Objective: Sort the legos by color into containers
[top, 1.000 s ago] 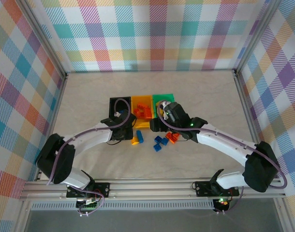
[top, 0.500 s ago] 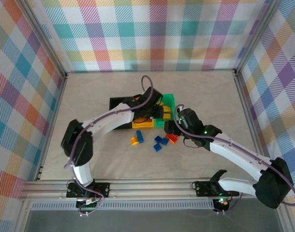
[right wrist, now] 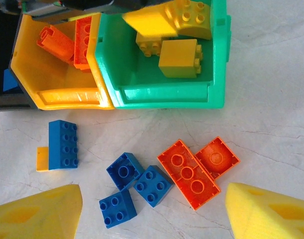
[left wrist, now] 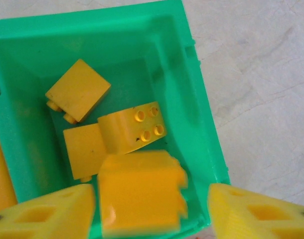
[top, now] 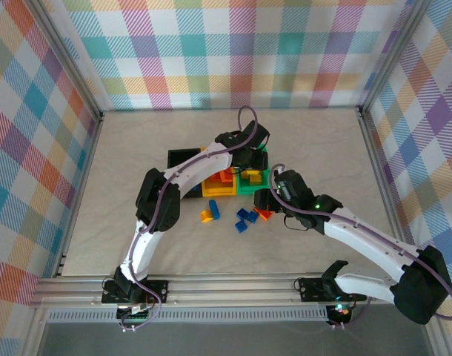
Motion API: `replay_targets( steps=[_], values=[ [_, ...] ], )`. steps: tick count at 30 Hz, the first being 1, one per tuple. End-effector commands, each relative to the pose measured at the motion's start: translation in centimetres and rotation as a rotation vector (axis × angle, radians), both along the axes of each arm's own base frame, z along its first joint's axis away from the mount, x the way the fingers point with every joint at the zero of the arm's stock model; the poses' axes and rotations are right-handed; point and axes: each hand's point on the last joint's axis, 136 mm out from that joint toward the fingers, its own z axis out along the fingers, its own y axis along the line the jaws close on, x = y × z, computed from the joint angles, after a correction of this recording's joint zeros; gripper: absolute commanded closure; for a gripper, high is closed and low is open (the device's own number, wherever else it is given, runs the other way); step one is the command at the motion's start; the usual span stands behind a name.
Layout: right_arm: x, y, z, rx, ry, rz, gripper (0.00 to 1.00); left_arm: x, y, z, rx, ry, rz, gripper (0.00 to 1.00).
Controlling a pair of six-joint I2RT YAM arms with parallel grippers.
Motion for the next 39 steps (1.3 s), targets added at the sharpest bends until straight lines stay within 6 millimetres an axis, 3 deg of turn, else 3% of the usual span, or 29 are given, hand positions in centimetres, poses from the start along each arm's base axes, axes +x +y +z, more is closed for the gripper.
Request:
replay_targets(
  steps=[1,7,10,13,20,26,32,39],
  values=[
    [-0.4,0.0,-0.9,-0.004,0.028,0.012,0.23,-0.3,0.1,3.3,-0.051,-0.025,-0.005,0.24],
    [-0.8,2.5,-1.9,0.013,0.074,0.133,0.29,-2.3,1.4,8.1,-0.163,-0.088,-0.001,0.06],
    [-1.2,4.4,-2.2,0.018,0.081,0.2,0.32,-4.1,3.6,9.9,-0.198,-0.133,0.024,0.02],
    [-1.6,6.9,-2.7,0.024,0.096,0.27,0.32,-6.5,6.6,10.2,-0.208,-0.155,0.055,0.0],
    [-1.9,13.3,-4.5,-0.004,0.119,0.391,0.3,-13.7,15.7,6.1,-0.161,-0.137,0.177,0.0],
    [-0.7,17.2,-6.1,0.011,0.135,0.374,0.31,-18.7,22.5,3.0,-0.115,-0.134,0.282,0.0],
    [1.4,17.4,-8.0,-0.06,0.141,0.285,0.4,-21.2,25.1,0.9,-0.134,-0.112,0.329,0.0],
    [1.8,17.7,-10.1,-0.111,0.177,0.281,0.44,-21.8,25.9,0.2,-0.132,-0.098,0.339,0.0]
  ],
)
